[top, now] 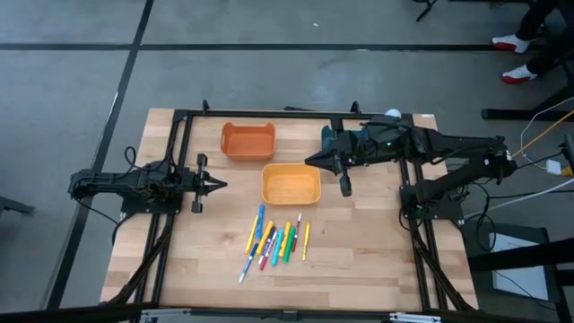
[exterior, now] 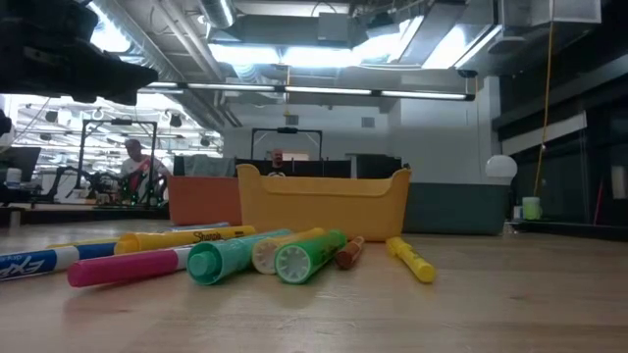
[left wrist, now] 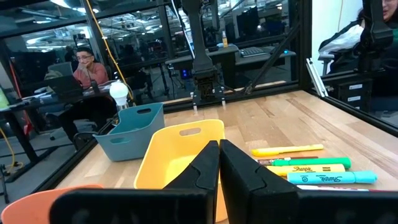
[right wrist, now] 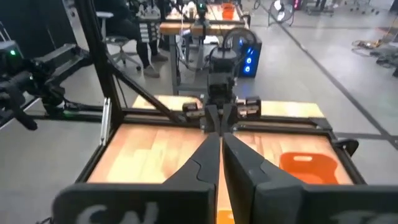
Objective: Pick & Place Markers
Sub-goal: Put the right yellow small highlighter pen into the yellow bin
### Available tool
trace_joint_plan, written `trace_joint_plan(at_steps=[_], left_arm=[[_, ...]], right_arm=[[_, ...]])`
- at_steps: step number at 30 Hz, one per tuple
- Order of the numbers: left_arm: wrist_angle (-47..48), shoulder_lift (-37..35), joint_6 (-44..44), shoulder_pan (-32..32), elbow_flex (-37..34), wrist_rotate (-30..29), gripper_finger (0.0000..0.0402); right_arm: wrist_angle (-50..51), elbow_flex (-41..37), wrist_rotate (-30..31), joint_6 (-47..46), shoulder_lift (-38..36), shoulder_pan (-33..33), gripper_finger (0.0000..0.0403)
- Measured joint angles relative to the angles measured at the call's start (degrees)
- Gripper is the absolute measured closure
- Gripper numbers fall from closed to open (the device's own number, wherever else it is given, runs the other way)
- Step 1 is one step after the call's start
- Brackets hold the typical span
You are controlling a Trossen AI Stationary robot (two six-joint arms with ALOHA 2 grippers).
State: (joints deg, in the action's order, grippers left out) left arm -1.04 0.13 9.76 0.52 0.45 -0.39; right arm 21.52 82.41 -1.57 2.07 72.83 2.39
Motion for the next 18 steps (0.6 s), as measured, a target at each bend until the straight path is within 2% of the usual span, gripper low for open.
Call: trace_joint_plan(at_steps=[6,14,18], left_arm=[[0.00,0.01,0.00,0.02,0.00,-0.01,0.0389],[0.00,-0.01,0.00,0.01,0.00,-0.01,0.0393],[0.00,0.00,0.00,0.02,0.00,-0.01,0.0389]], right_arm=[[4.14,0.00,-0.66,0.97,0.23,0.00,0.0382],[5.97,0.00,-11.09,8.98,0.23,0.31,0.0382],[6.51,0.02,-13.42,13.44,0.55,1.08,0.0382]])
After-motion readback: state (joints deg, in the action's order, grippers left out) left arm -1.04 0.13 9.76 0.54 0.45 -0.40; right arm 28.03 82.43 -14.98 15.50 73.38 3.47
